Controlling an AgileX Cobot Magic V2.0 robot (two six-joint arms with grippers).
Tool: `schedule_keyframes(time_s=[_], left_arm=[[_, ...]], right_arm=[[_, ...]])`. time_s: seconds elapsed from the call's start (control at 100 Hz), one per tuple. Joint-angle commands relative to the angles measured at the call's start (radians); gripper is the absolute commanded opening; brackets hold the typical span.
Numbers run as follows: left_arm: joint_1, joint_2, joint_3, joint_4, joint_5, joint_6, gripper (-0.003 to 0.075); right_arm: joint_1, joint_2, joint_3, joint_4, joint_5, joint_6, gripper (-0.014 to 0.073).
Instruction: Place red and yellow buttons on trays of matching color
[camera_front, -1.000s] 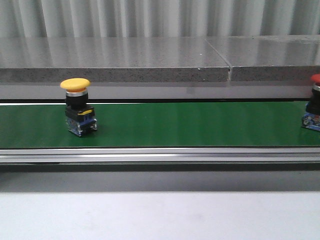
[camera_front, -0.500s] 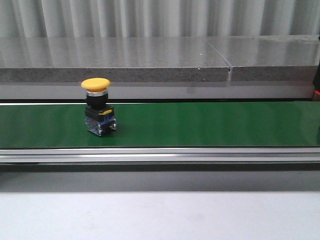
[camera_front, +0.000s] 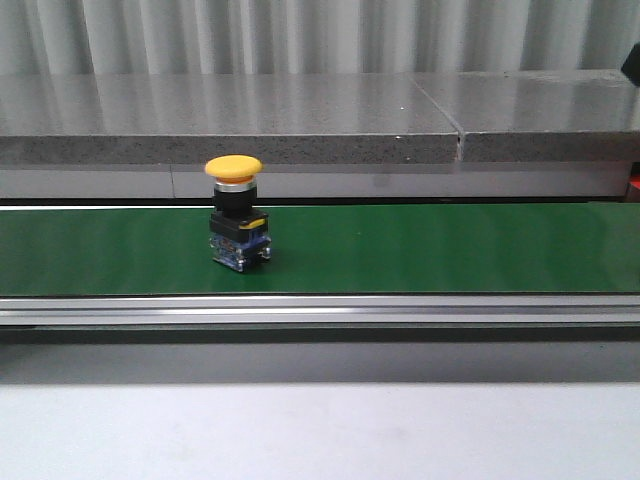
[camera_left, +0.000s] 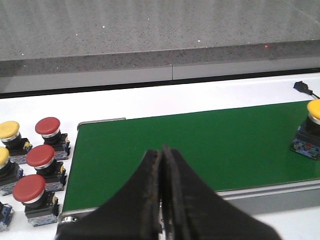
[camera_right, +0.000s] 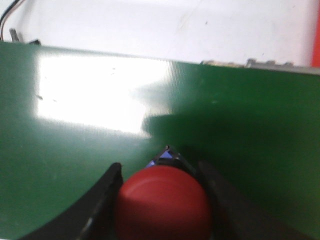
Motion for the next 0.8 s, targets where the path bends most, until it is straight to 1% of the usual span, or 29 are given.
schedule_keyframes(time_s=[0.0, 0.22, 0.39, 0.49, 0.59, 0.79], left_arm=[[-0.009, 0.009, -0.026, -0.013, -0.070, -0.003, -0.0020], [-0.009, 0.009, -0.026, -0.013, -0.070, -0.003, -0.0020], [-0.009, 0.009, -0.026, -0.013, -0.070, -0.003, -0.0020], [-0.009, 0.009, -0.026, -0.013, -0.070, -0.003, -0.0020], [-0.009, 0.009, -0.026, -0.013, -0.070, -0.003, -0.0020], [-0.009, 0.009, -0.026, -0.013, -0.070, -0.003, -0.0020]], right_arm=[[-0.049, -0.029, -0.099, 0.001, 0.001, -0.007, 0.0141], [-0.233, 0.027, -0.266, 0.001, 0.009, -0.007, 0.0141], [-0.344, 0.150, -0.365, 0.001, 0.013, -0.009, 0.0141], [-0.370, 0.227, -0.414, 0.001, 0.016, -0.023, 0.0141], [-0.372, 0.301, -0.444, 0.001, 0.013, -0.035, 0.0141], [-0.372, 0.422, -0.478, 0.001, -0.054, -0.035, 0.0141]])
